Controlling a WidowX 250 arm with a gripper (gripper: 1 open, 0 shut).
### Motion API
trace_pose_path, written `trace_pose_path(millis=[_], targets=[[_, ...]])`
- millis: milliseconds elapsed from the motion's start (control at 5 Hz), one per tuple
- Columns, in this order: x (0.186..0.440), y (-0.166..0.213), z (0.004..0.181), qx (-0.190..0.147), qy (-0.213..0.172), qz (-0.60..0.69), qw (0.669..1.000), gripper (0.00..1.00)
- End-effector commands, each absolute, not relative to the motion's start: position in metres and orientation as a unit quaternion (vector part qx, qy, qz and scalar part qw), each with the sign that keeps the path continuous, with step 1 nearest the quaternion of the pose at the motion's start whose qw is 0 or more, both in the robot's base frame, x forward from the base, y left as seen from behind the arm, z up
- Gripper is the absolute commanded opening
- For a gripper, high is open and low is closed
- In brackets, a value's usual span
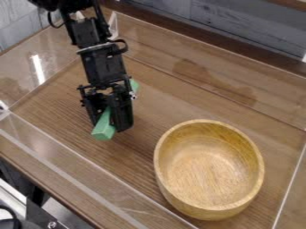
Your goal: Remove the green block from inside the brown bowl and put it on the table
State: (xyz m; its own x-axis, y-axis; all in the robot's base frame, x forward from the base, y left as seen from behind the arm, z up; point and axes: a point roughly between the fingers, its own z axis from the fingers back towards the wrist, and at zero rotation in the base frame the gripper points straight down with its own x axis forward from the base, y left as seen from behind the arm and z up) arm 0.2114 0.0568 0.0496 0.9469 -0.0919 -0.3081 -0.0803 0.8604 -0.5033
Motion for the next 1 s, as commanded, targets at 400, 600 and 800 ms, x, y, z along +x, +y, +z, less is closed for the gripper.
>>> trace_pose_path(millis=[400, 600, 800], targets=[[0.2181, 0.0562, 0.0596, -0.259, 0.167, -0.014, 0.951, 0.0], [0.218, 0.0549, 0.0602, -0.261, 0.173, -0.017, 0.949, 0.0], [0.2179, 0.0537, 0.0606, -0.264, 0.179, -0.018, 0.948, 0.0]])
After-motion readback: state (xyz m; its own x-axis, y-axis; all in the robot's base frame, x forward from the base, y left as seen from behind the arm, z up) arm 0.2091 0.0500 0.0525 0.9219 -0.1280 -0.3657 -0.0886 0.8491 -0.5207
